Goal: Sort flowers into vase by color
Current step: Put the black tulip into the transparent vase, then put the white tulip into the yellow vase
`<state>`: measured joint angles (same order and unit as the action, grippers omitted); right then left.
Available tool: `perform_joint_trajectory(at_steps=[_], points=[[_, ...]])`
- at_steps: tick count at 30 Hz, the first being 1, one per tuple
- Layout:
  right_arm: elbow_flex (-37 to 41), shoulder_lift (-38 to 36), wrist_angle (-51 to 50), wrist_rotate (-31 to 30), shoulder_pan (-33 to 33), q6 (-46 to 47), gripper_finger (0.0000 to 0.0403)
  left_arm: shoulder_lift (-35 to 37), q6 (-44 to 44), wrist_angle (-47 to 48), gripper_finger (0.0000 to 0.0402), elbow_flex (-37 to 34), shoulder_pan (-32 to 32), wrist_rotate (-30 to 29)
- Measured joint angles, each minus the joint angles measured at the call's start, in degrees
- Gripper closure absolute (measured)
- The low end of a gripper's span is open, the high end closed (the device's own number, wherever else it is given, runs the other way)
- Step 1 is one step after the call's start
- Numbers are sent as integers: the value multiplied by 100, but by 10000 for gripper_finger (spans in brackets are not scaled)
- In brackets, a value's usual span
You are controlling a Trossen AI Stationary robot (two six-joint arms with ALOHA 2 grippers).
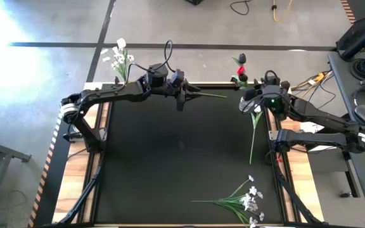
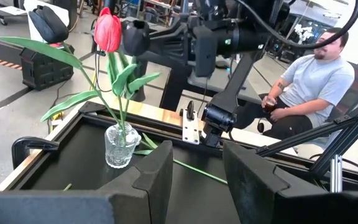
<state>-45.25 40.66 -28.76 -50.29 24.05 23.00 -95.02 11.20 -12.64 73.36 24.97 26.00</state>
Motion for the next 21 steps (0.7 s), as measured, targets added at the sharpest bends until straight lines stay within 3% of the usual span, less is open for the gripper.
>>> perform_joint_trajectory(at_steps=[9, 21], points=[[-792, 0, -1318, 701, -4, 349, 259, 0, -2, 0, 274, 0, 0, 2], [-1638, -1, -3308, 1341, -15, 1228, 285, 7, -22, 17, 274, 0, 0, 2]])
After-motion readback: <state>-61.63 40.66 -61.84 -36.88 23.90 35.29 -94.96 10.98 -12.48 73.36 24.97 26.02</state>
